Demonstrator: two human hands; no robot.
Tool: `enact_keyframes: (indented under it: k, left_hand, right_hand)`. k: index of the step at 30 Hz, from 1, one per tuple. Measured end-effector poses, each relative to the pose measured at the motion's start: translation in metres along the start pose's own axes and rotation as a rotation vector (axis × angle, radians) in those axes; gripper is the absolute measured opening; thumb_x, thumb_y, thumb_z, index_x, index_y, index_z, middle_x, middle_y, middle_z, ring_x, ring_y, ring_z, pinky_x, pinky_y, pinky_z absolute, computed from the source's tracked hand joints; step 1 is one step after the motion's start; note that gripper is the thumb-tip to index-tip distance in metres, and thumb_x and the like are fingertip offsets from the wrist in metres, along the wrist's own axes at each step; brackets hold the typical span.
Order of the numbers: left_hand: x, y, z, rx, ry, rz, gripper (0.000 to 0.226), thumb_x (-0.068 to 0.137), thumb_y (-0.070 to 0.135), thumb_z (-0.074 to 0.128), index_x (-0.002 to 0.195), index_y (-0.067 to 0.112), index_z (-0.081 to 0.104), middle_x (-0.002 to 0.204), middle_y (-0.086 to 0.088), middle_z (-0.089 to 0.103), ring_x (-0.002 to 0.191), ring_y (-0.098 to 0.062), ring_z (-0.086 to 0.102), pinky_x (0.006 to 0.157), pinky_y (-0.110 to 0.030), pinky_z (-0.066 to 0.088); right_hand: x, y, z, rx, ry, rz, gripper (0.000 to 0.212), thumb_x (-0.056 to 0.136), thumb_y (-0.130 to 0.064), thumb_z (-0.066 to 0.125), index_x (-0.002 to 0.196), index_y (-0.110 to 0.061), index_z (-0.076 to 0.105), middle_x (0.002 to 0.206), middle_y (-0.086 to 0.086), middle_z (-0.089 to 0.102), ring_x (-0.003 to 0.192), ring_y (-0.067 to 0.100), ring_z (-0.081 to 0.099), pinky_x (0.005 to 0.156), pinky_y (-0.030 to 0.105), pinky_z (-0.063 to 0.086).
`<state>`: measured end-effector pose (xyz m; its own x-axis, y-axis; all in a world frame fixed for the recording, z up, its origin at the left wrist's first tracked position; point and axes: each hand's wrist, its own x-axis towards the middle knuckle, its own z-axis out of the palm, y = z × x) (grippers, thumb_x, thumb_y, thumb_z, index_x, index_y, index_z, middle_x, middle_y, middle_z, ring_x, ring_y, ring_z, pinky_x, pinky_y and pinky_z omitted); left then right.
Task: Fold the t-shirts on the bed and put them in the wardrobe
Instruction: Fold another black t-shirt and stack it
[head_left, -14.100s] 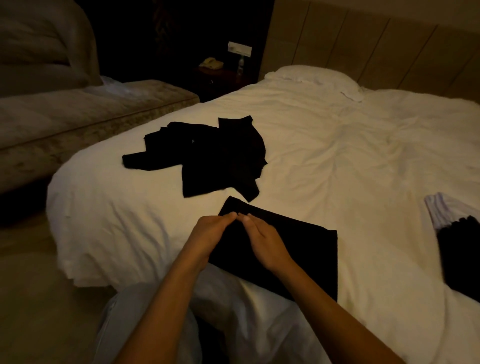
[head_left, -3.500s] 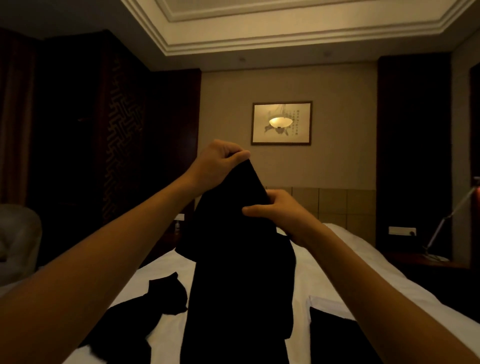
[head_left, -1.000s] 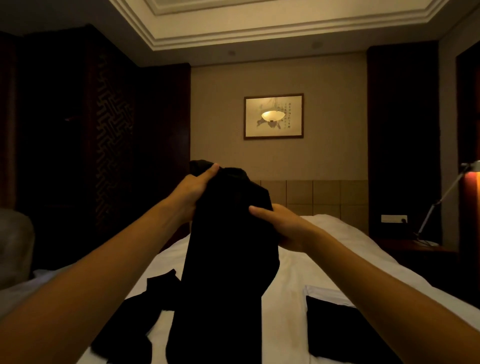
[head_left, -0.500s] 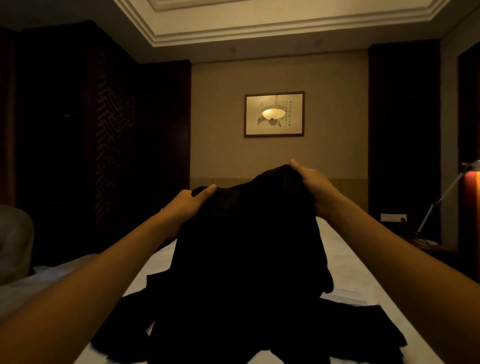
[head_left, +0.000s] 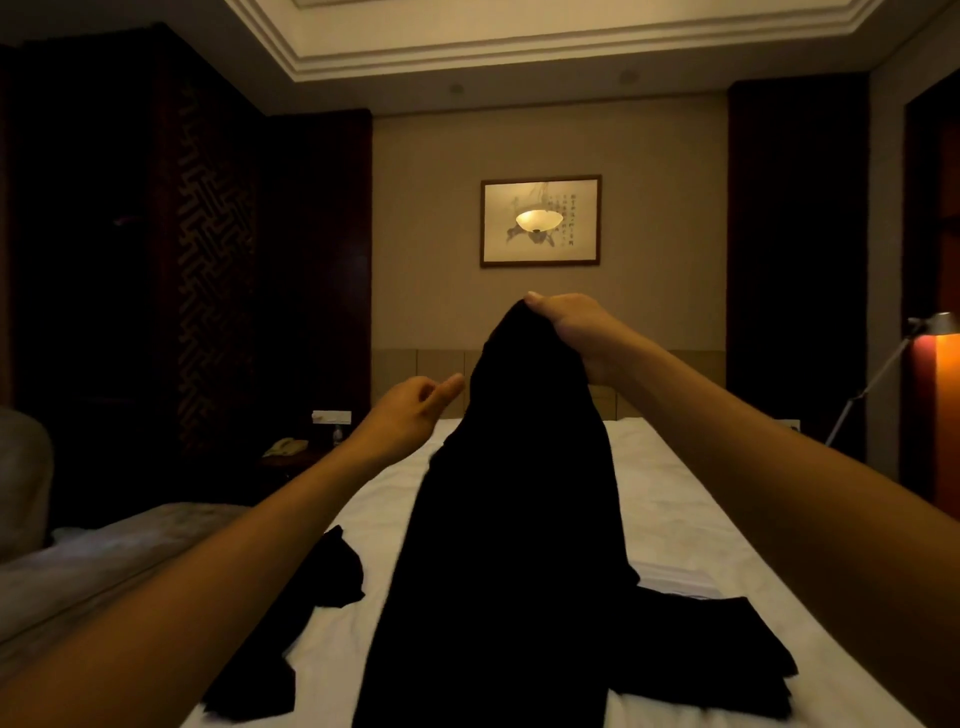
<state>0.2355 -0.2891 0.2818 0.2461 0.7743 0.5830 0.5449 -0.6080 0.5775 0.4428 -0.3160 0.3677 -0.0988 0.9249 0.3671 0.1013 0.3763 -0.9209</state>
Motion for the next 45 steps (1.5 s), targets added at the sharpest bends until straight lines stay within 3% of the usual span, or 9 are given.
enact_keyframes:
  k: [7,11,16,21,26,32,39,42,45]
  left_hand:
    - [-0.001,0.041,0.031,-0.4,-0.183,0.052,0.018,0.094,0.045,0.053,0.107,0.033,0.053,0.101,0.003,0.066,0.087,-0.009,0.066,0.073,-0.02,0.052]
    - [-0.005,0.041,0.045,-0.415,-0.129,0.027,0.031,0.086,0.054,0.058,0.109,0.035,0.049,0.109,-0.001,0.065,0.098,-0.017,0.066,0.088,-0.035,0.057]
    - [-0.01,0.021,0.048,-0.452,-0.036,0.025,0.071,0.076,0.061,0.069,0.135,0.028,0.045,0.121,0.008,0.062,0.107,-0.009,0.063,0.089,-0.029,0.055]
    - [-0.014,-0.006,0.055,-0.413,0.004,-0.07,0.036,0.09,0.031,0.066,0.101,-0.003,0.07,0.094,-0.012,0.073,0.086,-0.025,0.07,0.08,-0.042,0.053]
    - [-0.015,-0.019,0.031,-0.717,-0.002,-0.199,0.026,0.091,0.029,0.059,0.099,0.007,0.071,0.083,-0.01,0.067,0.074,-0.024,0.065,0.066,-0.03,0.05]
    - [-0.01,0.0,-0.02,-0.684,-0.232,-0.194,0.023,0.084,0.029,0.06,0.086,0.013,0.076,0.068,-0.004,0.064,0.056,-0.014,0.059,0.049,-0.021,0.047]
    - [0.013,0.032,-0.034,-0.573,-0.077,-0.095,0.025,0.1,0.024,0.052,0.097,0.011,0.073,0.068,-0.003,0.067,0.054,-0.01,0.062,0.049,-0.019,0.049]
    - [0.021,0.046,-0.038,-0.536,-0.057,-0.081,0.023,0.101,0.02,0.051,0.094,0.011,0.07,0.058,0.004,0.066,0.049,-0.005,0.061,0.046,-0.017,0.046]
    - [0.028,0.057,-0.038,-0.434,-0.036,-0.026,0.023,0.1,0.019,0.053,0.088,0.013,0.072,0.059,0.006,0.066,0.053,-0.006,0.059,0.05,-0.016,0.045]
  right_hand:
    - [0.017,0.005,0.022,0.14,0.122,0.07,0.021,0.102,-0.022,0.049,0.102,-0.003,0.056,0.104,0.016,0.064,0.09,0.028,0.065,0.067,0.034,0.055]
    - [0.021,0.004,0.022,0.308,0.147,0.085,0.016,0.102,-0.013,0.047,0.093,-0.003,0.055,0.094,0.014,0.062,0.081,0.024,0.063,0.063,0.031,0.054]
    - [0.027,-0.002,0.013,0.405,0.303,0.061,0.01,0.099,-0.007,0.051,0.096,-0.003,0.06,0.091,0.013,0.063,0.078,0.024,0.064,0.045,0.03,0.054]
    - [0.028,-0.003,0.002,0.438,0.407,0.02,0.015,0.094,-0.006,0.059,0.109,-0.003,0.061,0.103,0.015,0.065,0.09,0.027,0.067,0.053,0.032,0.059]
    - [0.032,0.01,-0.028,0.305,0.534,0.023,0.015,0.092,-0.007,0.064,0.106,-0.005,0.06,0.1,0.012,0.064,0.09,0.025,0.068,0.07,0.037,0.062]
    - [0.033,0.038,-0.043,0.139,0.483,0.083,0.012,0.091,-0.004,0.066,0.083,0.0,0.057,0.093,0.016,0.064,0.074,0.024,0.067,0.043,0.027,0.054]
    - [0.026,0.055,-0.027,0.176,0.239,0.23,0.012,0.099,0.003,0.048,0.088,0.005,0.054,0.1,0.022,0.059,0.075,0.026,0.062,0.041,0.027,0.053]
    - [0.014,0.049,-0.012,0.146,0.049,0.23,0.017,0.103,-0.016,0.048,0.105,-0.001,0.056,0.094,0.018,0.061,0.079,0.025,0.062,0.054,0.027,0.058]
    - [0.008,0.043,0.001,0.085,-0.117,0.098,0.034,0.101,-0.035,0.049,0.12,-0.009,0.058,0.118,0.015,0.062,0.102,0.026,0.063,0.083,0.033,0.056]
